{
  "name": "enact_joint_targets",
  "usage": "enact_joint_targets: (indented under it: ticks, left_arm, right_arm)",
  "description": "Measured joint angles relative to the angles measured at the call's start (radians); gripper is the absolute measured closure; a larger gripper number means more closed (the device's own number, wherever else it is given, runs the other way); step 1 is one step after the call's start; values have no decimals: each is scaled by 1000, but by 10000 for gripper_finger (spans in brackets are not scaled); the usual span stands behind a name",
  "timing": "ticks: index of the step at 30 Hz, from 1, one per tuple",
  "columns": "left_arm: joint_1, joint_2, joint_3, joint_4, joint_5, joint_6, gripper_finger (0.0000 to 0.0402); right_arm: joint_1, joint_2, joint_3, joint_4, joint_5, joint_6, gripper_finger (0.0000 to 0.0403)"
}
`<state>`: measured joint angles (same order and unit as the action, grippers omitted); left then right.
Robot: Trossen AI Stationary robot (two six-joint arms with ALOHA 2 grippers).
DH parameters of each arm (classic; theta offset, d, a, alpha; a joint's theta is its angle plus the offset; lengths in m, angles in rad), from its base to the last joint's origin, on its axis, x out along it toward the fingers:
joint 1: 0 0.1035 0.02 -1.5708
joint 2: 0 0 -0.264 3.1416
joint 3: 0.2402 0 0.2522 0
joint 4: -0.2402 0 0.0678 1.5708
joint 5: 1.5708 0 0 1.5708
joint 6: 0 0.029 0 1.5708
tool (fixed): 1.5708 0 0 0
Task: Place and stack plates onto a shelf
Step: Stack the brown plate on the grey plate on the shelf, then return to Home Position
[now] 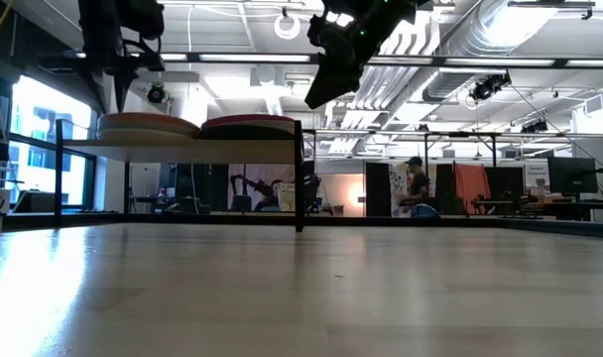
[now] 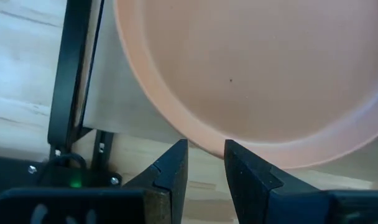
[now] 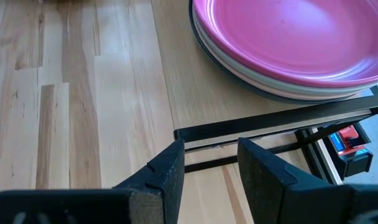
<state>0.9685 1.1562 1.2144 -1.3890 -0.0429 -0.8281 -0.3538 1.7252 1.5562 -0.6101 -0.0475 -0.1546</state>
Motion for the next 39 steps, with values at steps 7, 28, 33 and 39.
enact_joint_targets:
  ticks: [7, 28, 33, 39]
  left_arm:
    - [-4, 32, 0, 12, -19, 26, 310]
    - [-4, -247, 0, 22, 121, 310, 310]
    - [-4, -345, 0, 35, 99, 413, 310]
    - [-4, -488, 0, 87, 86, 535, 310]
  right_arm:
    - [0, 0, 0, 0, 0, 46, 274]
    - [0, -1, 65, -50, -128, 200, 274]
    - [3, -2, 157, -133, -203, 211, 274]
    - [15, -75, 140, -166, -194, 234, 274]
